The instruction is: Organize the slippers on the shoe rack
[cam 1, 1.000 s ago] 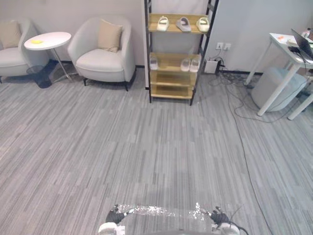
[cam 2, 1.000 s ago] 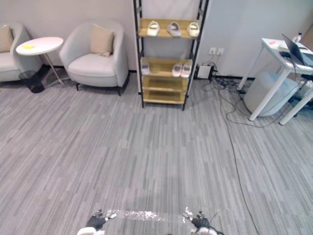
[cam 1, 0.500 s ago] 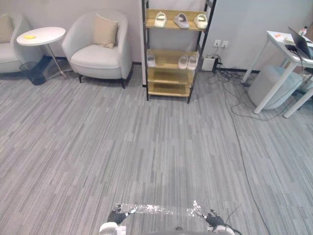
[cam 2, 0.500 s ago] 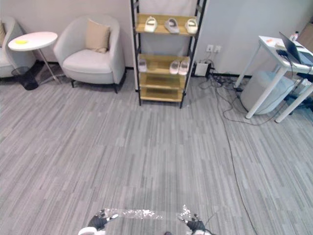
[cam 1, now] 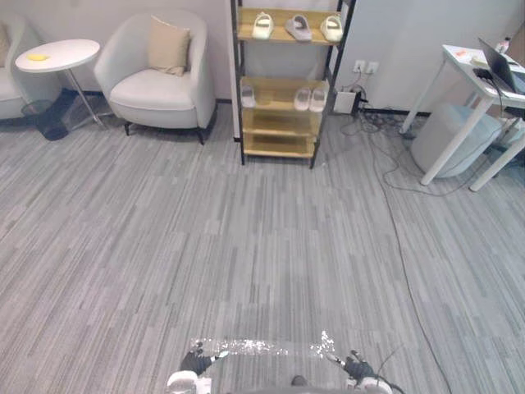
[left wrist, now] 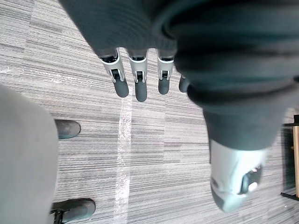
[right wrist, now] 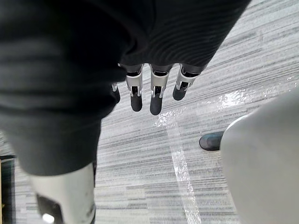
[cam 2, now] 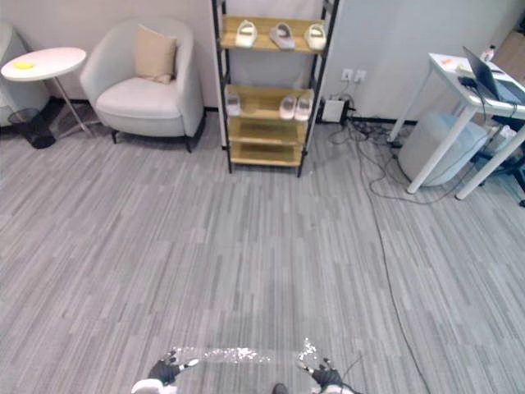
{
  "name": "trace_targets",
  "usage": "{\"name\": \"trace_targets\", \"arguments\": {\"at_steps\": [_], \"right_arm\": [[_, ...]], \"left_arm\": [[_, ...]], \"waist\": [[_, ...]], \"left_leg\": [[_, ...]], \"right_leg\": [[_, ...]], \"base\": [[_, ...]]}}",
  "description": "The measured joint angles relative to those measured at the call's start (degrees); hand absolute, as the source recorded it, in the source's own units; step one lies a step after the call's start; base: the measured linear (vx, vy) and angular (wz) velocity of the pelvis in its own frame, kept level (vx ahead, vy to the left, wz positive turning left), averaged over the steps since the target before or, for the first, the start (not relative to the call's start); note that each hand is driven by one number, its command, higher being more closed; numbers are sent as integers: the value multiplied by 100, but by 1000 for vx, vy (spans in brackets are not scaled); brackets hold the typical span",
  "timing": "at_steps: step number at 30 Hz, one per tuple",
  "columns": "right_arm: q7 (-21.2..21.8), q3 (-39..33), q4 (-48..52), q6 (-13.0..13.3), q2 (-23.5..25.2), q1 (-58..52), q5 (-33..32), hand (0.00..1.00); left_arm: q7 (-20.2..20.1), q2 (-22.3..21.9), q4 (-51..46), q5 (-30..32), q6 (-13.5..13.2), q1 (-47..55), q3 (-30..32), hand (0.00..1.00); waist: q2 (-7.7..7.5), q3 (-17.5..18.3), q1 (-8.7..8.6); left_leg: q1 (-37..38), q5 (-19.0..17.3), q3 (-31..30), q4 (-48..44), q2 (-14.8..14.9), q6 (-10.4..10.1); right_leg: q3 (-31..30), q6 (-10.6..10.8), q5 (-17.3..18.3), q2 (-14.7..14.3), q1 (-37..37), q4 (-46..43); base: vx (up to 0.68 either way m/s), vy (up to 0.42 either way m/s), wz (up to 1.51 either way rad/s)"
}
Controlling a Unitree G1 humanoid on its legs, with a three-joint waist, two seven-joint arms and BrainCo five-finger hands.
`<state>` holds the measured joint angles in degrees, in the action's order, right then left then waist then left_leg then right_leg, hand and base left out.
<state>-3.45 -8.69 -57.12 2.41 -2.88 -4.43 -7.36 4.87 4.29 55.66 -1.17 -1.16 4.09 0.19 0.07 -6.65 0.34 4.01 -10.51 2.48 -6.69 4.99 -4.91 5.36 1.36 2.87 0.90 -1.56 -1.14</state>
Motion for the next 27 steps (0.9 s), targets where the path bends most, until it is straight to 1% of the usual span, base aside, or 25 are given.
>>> {"name": "trace_targets", "arguments": {"at_steps": [1,2,3,4,5,6,7,8,10,12,13,14,15,16,17,18,19,20,21,22,23,24,25,26,27], "right_arm": [[-3,5,9,16,-13,-6,-18,0],[-18,16,37,49,31,-14,-57,0],[-19,20,49,48,44,-18,-60,0],[-21,41,161,44,42,-53,-59,0],[-22,50,296,54,28,-114,-64,0],[-60,76,440,51,38,-133,-159,0],[-73,96,469,53,47,-145,-170,0],[-130,121,484,50,38,-101,-181,0],[-139,112,452,46,31,-34,-187,0],[-148,116,438,38,44,54,-233,0],[-150,115,437,38,43,77,-233,0],[-156,116,426,44,32,133,-234,0],[-159,121,416,50,10,130,-234,0],[-156,159,361,50,-2,108,-234,0],[-155,211,263,43,78,92,-229,0],[-146,227,252,44,119,85,-223,0],[-122,222,238,47,188,83,-211,0],[-112,219,221,46,294,87,-166,0],[-110,218,221,46,299,85,-165,0],[-85,210,247,53,303,89,-156,0],[-65,208,291,55,267,105,-149,0],[-42,209,395,57,241,89,-140,0],[-15,217,471,69,216,104,-133,0],[4,217,479,101,202,137,-126,0],[10,218,460,111,183,226,-105,0]], "left_arm": [[-1,-11,-25,2,16,0,2,0],[-6,-15,-129,20,37,-10,73,0],[-5,-28,-191,35,41,-22,116,0],[-2,-106,-437,106,40,-41,217,0],[1,-208,-605,113,38,-24,300,0],[3,-274,-740,113,34,2,322,0],[4,-275,-789,113,35,11,327,0],[27,-307,-888,115,33,20,311,0],[28,-342,-912,116,26,-11,297,0],[30,-384,-928,117,26,-36,219,0],[31,-397,-931,117,26,-40,208,0],[35,-420,-936,117,27,-44,138,0],[45,-423,-937,116,24,-45,72,0],[54,-427,-942,111,15,-30,48,0],[61,-360,-914,116,10,-46,67,0],[77,-319,-865,117,22,-56,66,0],[91,-281,-803,116,25,-59,57,0],[115,-228,-763,114,34,-66,41,0],[116,-227,-760,114,37,-67,38,0],[121,-222,-728,114,48,-62,26,0],[128,-241,-648,114,56,-64,23,0],[138,-268,-633,114,64,-62,26,0],[152,-288,-620,114,63,-82,44,0],[152,-287,-541,113,62,-90,54,0],[154,-283,-444,113,62,-136,88,0]], "waist": [[50,-35,1],[-24,-77,-11],[-36,-93,-12],[-77,-135,6],[-43,-193,19],[6,-212,32],[-58,-256,46],[-1,-250,73],[14,-261,76],[-14,-274,208],[-14,-274,211],[12,-257,251],[45,-229,282],[90,-187,316],[-116,-45,337],[-224,7,332],[-338,21,295],[-442,-28,280],[-435,-36,273],[-433,-61,258],[-351,-115,251],[-270,-154,225],[-170,-203,176],[-126,-228,166],[-80,-250,157]], "left_leg": [[-108,-181,10,-324,96,-55],[-485,-256,71,-1268,154,-130],[-637,-235,120,-1574,162,-144],[-1003,-147,247,-2447,240,-78],[-1323,77,346,-3234,357,-6],[-1627,560,381,-3969,433,70],[-1763,620,427,-4179,459,73],[-2039,254,526,-4452,437,162],[-2205,-14,575,-4214,339,237],[-2243,-109,569,-2636,-87,203],[-2253,-74,527,-2345,-180,165],[-2265,218,395,-1359,-394,90],[-2238,398,325,-974,-457,170],[-2304,596,251,-922,-473,425],[-2267,677,294,-1097,-622,521],[-2180,635,352,-1052,-694,537],[-1977,531,426,-981,-760,585],[-1472,276,472,-918,-838,670],[-1434,256,465,-918,-839,686],[-1124,91,467,-890,-854,716],[-699,-23,440,-758,-851,767],[-353,-97,370,-612,-816,793],[33,-162,307,-421,-722,807],[259,-164,296,-281,-635,810],[542,-165,278,-146,-429,810]], "right_leg": [[4,-54,159,-66,70,-202],[-9,-143,383,-58,127,-419],[-5,-167,428,-44,163,-483],[8,-220,560,-31,179,-697],[-2,-277,716,-40,132,-882],[-87,-339,848,-32,36,-968],[-141,-380,875,-7,-9,-968],[-314,-484,984,23,-88,-972],[-443,-510,1014,36,-124,-927],[-624,-481,1074,182,-275,-758],[-647,-471,1084,200,-318,-729],[-699,-358,1099,216,-426,-561],[-726,-286,1147,173,-455,-508],[-790,-227,1330,106,-496,-590],[-906,-72,1611,232,-477,-1029],[-917,28,1668,303,-308,-1448],[-928,170,1659,378,-20,-2313],[-938,1007,1179,467,583,-4062],[-938,1031,1151,480,626,-4176],[-839,993,1120,544,913,-5092],[-582,723,1205,623,1123,-5732],[-349,499,1279,658,1271,-5962],[-41,258,1401,631,1445,-5872],[163,115,1487,584,1569,-5544],[391,31,1521,444,1894,-4531]], "base": [[81,-51,6],[83,-61,11],[90,-123,15],[64,-149,1],[118,-154,-8],[136,-93,-12],[245,-71,-37],[240,-49,-42],[235,-18,-42],[335,40,-54],[453,107,-43],[336,103,-27],[524,191,-35],[391,168,-39],[444,166,-31],[486,132,-23],[805,192,-20],[671,161,-19],[551,133,-18],[333,64,-8],[543,85,-7],[630,59,6],[499,14,16],[583,-35,29],[385,-36,22]]}}
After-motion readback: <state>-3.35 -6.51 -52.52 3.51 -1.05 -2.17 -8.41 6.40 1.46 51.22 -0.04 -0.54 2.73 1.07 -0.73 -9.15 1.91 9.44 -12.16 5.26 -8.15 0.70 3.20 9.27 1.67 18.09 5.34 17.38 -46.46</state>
